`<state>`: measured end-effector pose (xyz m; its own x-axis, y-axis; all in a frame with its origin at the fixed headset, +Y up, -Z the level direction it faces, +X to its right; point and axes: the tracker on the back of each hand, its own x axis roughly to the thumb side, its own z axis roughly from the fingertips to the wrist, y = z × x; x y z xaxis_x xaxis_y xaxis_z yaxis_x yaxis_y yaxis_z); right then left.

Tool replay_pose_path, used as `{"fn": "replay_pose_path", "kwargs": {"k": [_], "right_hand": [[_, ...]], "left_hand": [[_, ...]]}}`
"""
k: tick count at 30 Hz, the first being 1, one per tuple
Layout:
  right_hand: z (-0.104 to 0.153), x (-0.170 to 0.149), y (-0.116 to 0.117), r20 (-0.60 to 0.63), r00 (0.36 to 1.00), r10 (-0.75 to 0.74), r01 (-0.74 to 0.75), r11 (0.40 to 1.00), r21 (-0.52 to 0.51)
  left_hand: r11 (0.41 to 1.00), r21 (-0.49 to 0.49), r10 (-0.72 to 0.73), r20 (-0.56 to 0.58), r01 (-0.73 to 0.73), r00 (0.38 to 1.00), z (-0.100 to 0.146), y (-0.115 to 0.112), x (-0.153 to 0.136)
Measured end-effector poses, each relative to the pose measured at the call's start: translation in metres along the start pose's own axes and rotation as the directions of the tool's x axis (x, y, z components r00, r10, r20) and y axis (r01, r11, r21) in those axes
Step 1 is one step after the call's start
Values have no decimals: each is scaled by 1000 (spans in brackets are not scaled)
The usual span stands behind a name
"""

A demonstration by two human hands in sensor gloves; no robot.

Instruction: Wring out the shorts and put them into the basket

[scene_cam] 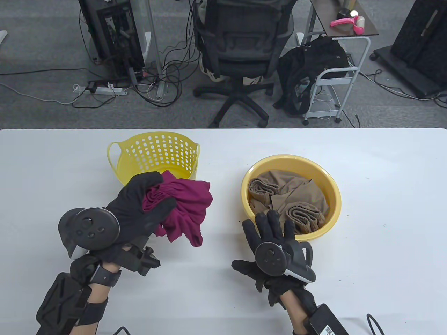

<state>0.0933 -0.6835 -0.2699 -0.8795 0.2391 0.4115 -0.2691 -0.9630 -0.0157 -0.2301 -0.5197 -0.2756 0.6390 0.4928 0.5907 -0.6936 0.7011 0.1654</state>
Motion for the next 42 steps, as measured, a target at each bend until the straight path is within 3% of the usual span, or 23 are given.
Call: {"fn": "replay_pose_path", "kwargs": {"k": [11,16,22,32,42], "right_hand": [[2,-1,-1,3,1000,-16,16,1000,-15],[3,-2,-2,2,1000,4,-4,1000,-14],[3,-2,-3,2,1000,4,-4,1000,-17],[3,-3,-3,2,1000,-4,4,1000,-18],[4,-4,-4,8,1000,-16,16,1000,-20]], "left_hand": [[989,35,-141,-38,143,989,-30,25,-1],[974,25,-223,-81,226,971,-41,26,-11],[958,-24,-287,-138,286,948,-53,12,-35],[960,-102,-276,-216,260,937,-61,-23,-69],[934,-199,-340,-227,298,913,-65,-53,-87]]}}
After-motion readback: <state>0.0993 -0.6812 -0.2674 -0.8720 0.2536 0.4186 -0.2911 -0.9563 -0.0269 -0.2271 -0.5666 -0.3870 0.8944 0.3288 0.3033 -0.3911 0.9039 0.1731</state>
